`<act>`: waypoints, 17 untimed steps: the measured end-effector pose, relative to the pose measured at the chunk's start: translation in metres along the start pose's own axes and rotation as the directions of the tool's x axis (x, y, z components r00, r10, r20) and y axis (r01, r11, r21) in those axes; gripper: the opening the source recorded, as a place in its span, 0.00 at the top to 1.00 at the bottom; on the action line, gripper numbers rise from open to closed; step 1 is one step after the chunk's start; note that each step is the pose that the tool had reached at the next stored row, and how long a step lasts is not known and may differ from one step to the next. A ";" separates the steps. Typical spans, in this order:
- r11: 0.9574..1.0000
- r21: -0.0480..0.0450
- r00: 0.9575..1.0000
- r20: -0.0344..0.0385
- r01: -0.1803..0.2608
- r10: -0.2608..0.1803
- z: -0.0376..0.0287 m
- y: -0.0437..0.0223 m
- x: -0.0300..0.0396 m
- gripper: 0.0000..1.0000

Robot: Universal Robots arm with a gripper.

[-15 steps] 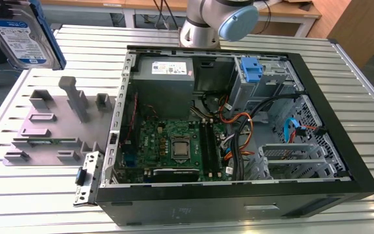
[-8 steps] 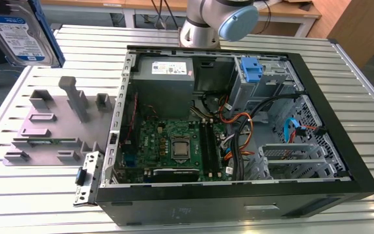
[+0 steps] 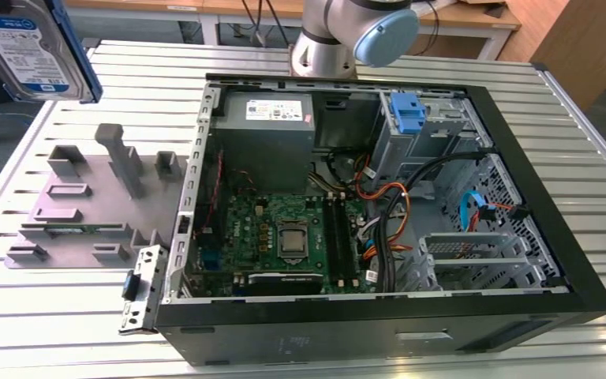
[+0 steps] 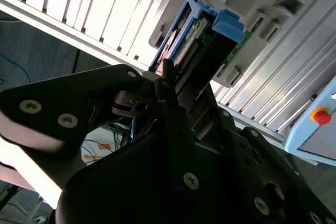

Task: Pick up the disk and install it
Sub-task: 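Pick up the disk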

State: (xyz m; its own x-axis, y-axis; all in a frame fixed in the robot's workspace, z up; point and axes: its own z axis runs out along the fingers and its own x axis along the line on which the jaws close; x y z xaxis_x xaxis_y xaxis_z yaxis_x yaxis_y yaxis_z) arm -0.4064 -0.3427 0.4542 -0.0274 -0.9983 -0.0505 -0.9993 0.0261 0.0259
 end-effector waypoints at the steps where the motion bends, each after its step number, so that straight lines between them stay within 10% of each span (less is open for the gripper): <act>1: 1.000 0.000 1.000 0.000 0.000 0.000 -0.0013 0.0000 -0.0001 0.65; 17: 1.000 0.000 1.000 0.000 0.000 0.000 -0.0201 0.0005 -0.0011 0.65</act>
State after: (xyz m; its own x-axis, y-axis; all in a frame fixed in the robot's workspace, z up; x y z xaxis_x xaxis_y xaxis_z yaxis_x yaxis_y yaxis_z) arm -0.4064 -0.3426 0.4743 -0.0275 -0.9983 -0.0505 -0.9993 0.0262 0.0259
